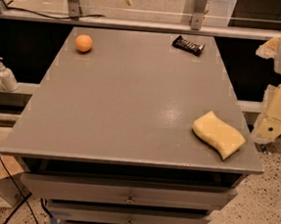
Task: Move rxbar chocolate near orange
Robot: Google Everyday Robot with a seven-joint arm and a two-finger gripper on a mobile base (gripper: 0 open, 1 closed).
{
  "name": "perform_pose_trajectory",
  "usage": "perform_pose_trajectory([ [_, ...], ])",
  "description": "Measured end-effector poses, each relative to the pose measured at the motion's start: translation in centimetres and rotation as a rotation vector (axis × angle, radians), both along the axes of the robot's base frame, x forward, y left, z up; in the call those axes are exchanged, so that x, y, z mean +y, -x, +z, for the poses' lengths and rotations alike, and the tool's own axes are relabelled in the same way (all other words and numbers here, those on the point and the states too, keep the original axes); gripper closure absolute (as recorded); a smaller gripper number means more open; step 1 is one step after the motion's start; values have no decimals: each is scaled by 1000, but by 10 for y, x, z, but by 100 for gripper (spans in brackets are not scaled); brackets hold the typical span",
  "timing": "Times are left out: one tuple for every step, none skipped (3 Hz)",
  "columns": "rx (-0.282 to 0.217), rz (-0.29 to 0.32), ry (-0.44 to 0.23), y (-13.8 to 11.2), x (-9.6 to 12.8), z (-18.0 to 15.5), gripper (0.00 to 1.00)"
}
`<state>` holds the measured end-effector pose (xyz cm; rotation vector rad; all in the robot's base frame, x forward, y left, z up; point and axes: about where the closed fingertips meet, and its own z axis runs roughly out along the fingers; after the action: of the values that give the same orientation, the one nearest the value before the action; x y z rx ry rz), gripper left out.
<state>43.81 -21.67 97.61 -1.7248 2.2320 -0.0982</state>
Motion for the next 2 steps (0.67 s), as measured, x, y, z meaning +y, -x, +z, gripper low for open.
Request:
perform_pose_trajectory([
  [0, 0, 0, 0, 0, 0, 0],
  [-16, 4, -28, -5, 3, 2, 0],
])
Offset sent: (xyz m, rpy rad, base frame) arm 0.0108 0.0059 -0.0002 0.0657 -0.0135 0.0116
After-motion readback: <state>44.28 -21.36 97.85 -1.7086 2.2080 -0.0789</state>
